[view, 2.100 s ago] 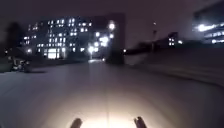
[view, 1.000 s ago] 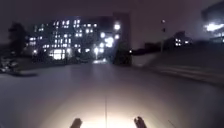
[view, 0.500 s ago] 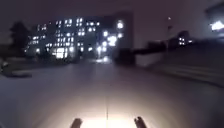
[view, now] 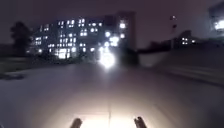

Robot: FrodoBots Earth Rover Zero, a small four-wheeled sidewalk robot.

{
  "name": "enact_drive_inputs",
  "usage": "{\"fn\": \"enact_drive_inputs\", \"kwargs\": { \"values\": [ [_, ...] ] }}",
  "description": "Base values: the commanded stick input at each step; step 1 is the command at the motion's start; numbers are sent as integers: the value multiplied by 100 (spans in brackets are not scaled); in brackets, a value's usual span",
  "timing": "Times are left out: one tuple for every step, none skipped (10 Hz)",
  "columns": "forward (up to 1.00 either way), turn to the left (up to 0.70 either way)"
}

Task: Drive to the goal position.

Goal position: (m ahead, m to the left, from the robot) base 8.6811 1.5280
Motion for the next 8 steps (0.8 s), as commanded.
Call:
{"fn": "enact_drive_inputs", "kwargs": {
  "values": [
    [100,0],
    [100,0],
    [100,0],
    [100,0],
    [100,0],
    [100,0],
    [100,0],
    [100,0]
  ]
}}
